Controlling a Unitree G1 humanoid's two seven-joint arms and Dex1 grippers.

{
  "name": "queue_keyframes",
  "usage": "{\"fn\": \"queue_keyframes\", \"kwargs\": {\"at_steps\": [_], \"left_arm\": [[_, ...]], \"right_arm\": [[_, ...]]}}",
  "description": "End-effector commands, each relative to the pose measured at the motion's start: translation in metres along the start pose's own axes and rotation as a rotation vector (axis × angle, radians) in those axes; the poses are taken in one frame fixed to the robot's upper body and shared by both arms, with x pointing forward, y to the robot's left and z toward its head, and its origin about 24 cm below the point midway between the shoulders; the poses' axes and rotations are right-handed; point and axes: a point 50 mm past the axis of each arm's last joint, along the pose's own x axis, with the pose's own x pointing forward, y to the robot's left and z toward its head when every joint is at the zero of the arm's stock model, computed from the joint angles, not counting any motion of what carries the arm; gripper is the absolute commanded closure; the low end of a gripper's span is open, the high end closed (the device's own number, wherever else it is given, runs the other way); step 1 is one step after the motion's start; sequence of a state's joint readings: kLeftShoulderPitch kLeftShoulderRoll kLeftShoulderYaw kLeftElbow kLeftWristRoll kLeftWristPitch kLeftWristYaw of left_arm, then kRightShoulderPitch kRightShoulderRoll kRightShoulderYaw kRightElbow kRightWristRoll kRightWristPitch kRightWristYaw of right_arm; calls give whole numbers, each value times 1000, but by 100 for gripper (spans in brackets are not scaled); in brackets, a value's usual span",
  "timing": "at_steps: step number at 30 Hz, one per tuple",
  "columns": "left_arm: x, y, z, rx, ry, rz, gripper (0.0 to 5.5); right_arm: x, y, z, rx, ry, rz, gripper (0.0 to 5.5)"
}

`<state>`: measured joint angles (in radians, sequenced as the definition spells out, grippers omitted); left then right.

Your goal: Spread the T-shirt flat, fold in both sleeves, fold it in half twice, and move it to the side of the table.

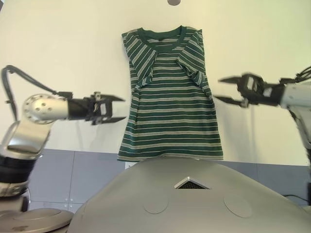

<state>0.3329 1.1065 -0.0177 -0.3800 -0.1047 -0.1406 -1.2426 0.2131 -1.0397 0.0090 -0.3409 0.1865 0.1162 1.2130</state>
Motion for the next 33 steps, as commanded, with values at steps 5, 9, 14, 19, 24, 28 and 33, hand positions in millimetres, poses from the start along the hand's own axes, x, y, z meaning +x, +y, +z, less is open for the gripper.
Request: {"fn": "queue_keyframes", "kwargs": {"at_steps": [5, 9, 14, 19, 24, 28, 33], "left_arm": [[-1, -49, 16, 308, -82, -155, 280], [12, -66, 24, 320, -151, -129, 280], [30, -74, 21, 354, -153, -85, 280], [38, -81, 14, 368, -136, -106, 352], [37, -79, 12, 362, -131, -119, 453], [39, -78, 7, 347, -119, -116, 526], [32, -60, 27, 166, -235, -26, 549]], "right_arm": [[-10, 30, -17, -237, 27, 160, 300], [-6, 34, -20, -230, 11, 148, 300], [-3, 29, -16, -235, -9, 141, 300], [1, 28, -15, -231, -21, 138, 295], [3, 28, -16, -228, -21, 126, 295], [3, 31, -15, -213, -27, 146, 295], [-7, 38, -12, -159, -35, 214, 295]]}}
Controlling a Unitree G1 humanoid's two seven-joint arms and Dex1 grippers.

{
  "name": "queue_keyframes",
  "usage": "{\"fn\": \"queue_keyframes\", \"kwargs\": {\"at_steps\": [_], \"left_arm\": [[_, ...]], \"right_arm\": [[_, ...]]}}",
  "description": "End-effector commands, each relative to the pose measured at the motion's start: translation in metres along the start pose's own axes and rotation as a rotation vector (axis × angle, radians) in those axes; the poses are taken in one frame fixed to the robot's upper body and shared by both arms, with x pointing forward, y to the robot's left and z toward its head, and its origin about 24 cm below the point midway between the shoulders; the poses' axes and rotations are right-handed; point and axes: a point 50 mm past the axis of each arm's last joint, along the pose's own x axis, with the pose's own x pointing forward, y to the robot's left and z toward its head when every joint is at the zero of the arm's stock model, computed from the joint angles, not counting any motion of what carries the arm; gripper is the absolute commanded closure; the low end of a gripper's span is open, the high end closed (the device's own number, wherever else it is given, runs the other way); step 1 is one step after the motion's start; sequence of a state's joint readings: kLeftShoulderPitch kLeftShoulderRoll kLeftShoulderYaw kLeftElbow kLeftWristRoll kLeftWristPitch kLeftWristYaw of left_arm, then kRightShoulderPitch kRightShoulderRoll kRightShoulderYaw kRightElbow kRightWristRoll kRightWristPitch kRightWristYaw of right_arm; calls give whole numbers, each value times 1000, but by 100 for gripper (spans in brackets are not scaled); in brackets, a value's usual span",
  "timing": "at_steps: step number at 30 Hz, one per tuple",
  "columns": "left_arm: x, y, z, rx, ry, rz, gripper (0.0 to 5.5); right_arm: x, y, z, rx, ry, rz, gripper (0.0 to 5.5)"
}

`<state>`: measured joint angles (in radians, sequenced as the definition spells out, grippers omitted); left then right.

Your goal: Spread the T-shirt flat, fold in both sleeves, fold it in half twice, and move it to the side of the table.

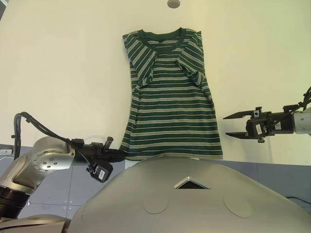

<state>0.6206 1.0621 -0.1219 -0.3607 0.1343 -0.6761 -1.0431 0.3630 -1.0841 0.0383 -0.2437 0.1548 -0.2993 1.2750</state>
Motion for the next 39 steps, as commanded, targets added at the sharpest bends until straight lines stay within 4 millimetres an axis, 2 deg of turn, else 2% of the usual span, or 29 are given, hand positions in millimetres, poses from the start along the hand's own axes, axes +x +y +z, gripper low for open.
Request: {"fn": "queue_keyframes", "kwargs": {"at_steps": [1, 3, 6, 10, 15, 21, 25, 26, 28, 29, 32, 33, 35, 37, 39], "left_arm": [[-9, 25, 11, -135, -79, 106, 549], [-14, 36, 10, -201, -100, 159, 549], [-21, 41, 2, -285, -110, 183, 549], [-31, 48, -14, -332, -90, 193, 549], [-32, 50, -21, -325, -81, 162, 549], [-31, 51, -25, -325, -82, 153, 550], [-28, 56, -29, -328, -86, 175, 550], [-29, 60, -30, -340, -96, 198, 550], [-36, 78, -34, -363, -120, 278, 550], [-43, 92, -39, -378, -133, 340, 550], [-73, 152, -55, -476, -234, 588, 550], [-80, 168, -60, -507, -256, 630, 550], [-85, 196, -75, -585, -274, 683, 550], [-84, 213, -87, -651, -276, 714, 550], [-79, 226, -97, -712, -260, 733, 550]], "right_arm": [[-13, 8, 5, 33, 7, 82, 295], [-18, 16, 7, -2, 37, 165, 295], [-12, 22, 13, -84, 25, 202, 295], [12, 36, 14, -127, -19, 170, 295], [30, 47, 10, -148, -19, 167, 295], [35, 42, 7, -122, -28, 130, 403], [34, 32, 13, 17, -107, 68, 472], [30, 24, 18, 125, -171, 32, 492], [16, -8, 19, 323, -303, -85, 524], [4, -35, 15, 362, -341, -177, 548], [-35, -127, 8, 410, -444, -488, 548], [-40, -147, 6, 428, -455, -540, 548], [-36, -180, -2, 456, -420, -600, 548], [-21, -201, -3, 484, -406, -605, 548], [-4, -214, -4, 522, -399, -607, 548]]}}
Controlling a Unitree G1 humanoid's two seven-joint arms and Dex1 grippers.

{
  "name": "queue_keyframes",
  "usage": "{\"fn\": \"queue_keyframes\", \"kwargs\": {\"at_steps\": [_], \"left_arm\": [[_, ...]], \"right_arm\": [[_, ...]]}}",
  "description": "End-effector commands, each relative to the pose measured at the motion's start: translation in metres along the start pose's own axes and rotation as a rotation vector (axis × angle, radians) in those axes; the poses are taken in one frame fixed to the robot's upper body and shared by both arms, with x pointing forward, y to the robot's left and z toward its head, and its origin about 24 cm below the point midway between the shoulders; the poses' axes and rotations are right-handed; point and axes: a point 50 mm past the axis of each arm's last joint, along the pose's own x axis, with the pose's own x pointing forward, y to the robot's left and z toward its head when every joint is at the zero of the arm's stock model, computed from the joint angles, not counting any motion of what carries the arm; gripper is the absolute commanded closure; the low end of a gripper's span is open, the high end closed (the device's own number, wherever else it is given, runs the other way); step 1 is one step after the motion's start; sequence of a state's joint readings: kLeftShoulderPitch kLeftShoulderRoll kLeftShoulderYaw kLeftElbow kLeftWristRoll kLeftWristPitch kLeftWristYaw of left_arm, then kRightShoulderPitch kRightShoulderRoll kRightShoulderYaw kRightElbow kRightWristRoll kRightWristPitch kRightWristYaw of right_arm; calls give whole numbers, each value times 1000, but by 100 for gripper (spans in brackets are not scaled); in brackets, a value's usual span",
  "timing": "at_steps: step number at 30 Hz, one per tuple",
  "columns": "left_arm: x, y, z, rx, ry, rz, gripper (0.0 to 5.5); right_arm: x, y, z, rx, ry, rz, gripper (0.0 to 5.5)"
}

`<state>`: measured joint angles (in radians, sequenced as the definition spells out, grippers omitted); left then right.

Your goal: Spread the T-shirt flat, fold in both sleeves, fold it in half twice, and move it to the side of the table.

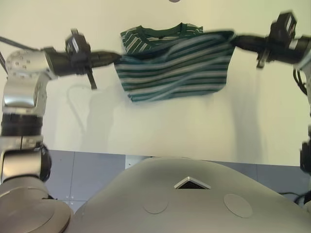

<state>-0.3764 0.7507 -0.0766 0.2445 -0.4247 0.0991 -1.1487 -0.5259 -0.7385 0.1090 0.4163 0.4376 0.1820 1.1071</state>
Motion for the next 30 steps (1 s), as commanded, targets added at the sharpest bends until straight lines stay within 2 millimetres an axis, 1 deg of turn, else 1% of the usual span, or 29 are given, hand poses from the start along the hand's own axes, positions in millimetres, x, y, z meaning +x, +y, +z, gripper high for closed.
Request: {"fn": "queue_keyframes", "kwargs": {"at_steps": [1, 3, 5, 8, 10, 11, 12, 13, 14, 16, 17, 18, 19, 20, 21, 22, 24, 25, 26, 27, 28, 29, 30], "left_arm": [[29, 41, -7, -157, 49, 121, 550], [36, 52, -11, -179, 79, 169, 550], [39, 60, -16, -200, 118, 222, 550], [47, 63, -24, -226, 171, 262, 550], [55, 60, -31, -258, 191, 264, 550], [58, 59, -33, -270, 201, 284, 520], [60, 60, -35, -282, 207, 314, 510], [59, 62, -36, -291, 212, 361, 489], [57, 65, -37, -299, 220, 409, 481], [48, 71, -38, -314, 207, 509, 443], [41, 74, -37, -328, 175, 553, 428], [32, 77, -36, -328, 137, 590, 405], [25, 79, -35, -309, 101, 601, 394], [22, 77, -33, -285, 57, 581, 373], [22, 72, -30, -254, 13, 532, 362], [24, 65, -28, -224, -19, 485, 344], [29, 47, -22, -138, -44, 414, 344], [31, 37, -18, -103, -58, 406, 344], [31, 29, -13, -79, -74, 405, 344], [30, 23, -9, -66, -85, 407, 344], [28, 16, -4, -49, -90, 409, 344], [27, 10, -1, -37, -91, 411, 344], [29, 2, 2, -17, -88, 397, 344]], "right_arm": [[53, -20, -10, 76, 57, -71, 548], [64, -24, -18, 87, 103, -135, 548], [70, -25, -30, 105, 179, -197, 548], [75, -23, -42, 132, 236, -241, 548], [81, -24, -43, 138, 234, -316, 507], [84, -25, -41, 140, 216, -360, 485], [87, -26, -39, 125, 204, -401, 472], [89, -26, -36, 80, 201, -435, 451], [90, -27, -35, 48, 194, -461, 439], [96, -21, -36, -57, 192, -471, 398], [103, -12, -35, -85, 149, -425, 382], [111, 4, -33, -104, 84, -339, 356], [116, 27, -31, -107, 22, -232, 342], [115, 53, -32, -125, -7, -122, 338], [110, 76, -39, -153, 17, -33, 338], [104, 90, -47, -172, 65, 17, 338], [85, 103, -75, -225, 267, 70, 338], [69, 105, -85, -260, 373, 101, 338], [55, 106, -91, -286, 453, 124, 338], [40, 102, -93, -308, 510, 132, 338], [24, 90, -93, -343, 574, 113, 338], [12, 77, -90, -387, 624, 78, 338], [5, 51, -80, -434, 643, -31, 338]]}}
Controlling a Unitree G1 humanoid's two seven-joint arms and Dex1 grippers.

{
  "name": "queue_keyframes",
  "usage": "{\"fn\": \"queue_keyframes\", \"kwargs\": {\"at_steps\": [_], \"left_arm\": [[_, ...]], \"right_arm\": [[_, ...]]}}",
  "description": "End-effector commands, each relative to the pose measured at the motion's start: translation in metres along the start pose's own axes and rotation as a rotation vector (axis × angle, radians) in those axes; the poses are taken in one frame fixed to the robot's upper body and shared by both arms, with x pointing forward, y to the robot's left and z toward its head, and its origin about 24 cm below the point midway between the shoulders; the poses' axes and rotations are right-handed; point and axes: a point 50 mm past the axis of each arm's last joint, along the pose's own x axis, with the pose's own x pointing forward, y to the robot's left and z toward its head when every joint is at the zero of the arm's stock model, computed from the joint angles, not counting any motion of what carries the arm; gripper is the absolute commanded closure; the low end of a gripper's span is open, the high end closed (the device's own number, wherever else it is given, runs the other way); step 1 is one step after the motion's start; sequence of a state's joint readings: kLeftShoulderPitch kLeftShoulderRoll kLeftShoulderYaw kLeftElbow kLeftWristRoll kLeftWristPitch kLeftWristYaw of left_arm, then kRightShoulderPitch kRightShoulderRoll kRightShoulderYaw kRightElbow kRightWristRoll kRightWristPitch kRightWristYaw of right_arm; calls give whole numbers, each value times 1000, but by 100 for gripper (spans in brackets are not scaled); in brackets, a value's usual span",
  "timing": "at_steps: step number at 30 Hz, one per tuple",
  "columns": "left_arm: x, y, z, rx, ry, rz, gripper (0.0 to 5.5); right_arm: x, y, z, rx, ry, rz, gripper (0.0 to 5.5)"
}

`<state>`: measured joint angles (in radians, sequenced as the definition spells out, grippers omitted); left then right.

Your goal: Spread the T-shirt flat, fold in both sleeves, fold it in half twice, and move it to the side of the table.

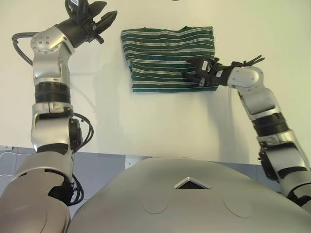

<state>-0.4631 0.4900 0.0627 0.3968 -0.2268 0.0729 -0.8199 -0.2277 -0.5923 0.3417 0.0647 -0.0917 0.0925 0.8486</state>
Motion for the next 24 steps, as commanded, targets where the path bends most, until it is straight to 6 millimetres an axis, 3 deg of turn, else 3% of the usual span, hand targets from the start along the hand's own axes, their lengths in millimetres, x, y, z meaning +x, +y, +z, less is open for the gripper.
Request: {"fn": "queue_keyframes", "kwargs": {"at_steps": [1, 4, 6, 8, 11, 13, 15, 17, 19, 21, 24], "left_arm": [[-8, -29, 15, 65, -17, -39, 344], [-4, -45, 20, 66, -24, -77, 344], [-2, -54, 20, 75, -11, -101, 344], [-1, -59, 20, 83, -6, -119, 344], [3, -62, 17, 128, 18, -142, 344], [2, -63, 12, 177, 54, -165, 344], [-1, -66, 8, 209, 86, -211, 344], [-11, -79, 7, 252, 115, -341, 344], [-28, -99, 6, 296, 144, -507, 344], [-41, -110, 8, 321, 160, -592, 344], [-58, -121, 4, 495, 210, -735, 344]], "right_arm": [[-52, -52, -46, -78, 368, -175, 338], [-51, -97, -26, -131, 303, -368, 338], [-35, -105, -1, -126, 161, -412, 338], [-16, -97, 10, -95, 66, -407, 338], [31, -57, 2, 71, 18, -295, 338], [62, -16, 0, 119, 19, -164, 338], [77, 21, 10, 109, -38, -31, 338], [68, 45, 19, 87, -118, 79, 338], [48, 51, 24, 74, -176, 121, 338], [33, 47, 29, 67, -220, 112, 338], [-5, 10, 45, 82, -318, -45, 338]]}}
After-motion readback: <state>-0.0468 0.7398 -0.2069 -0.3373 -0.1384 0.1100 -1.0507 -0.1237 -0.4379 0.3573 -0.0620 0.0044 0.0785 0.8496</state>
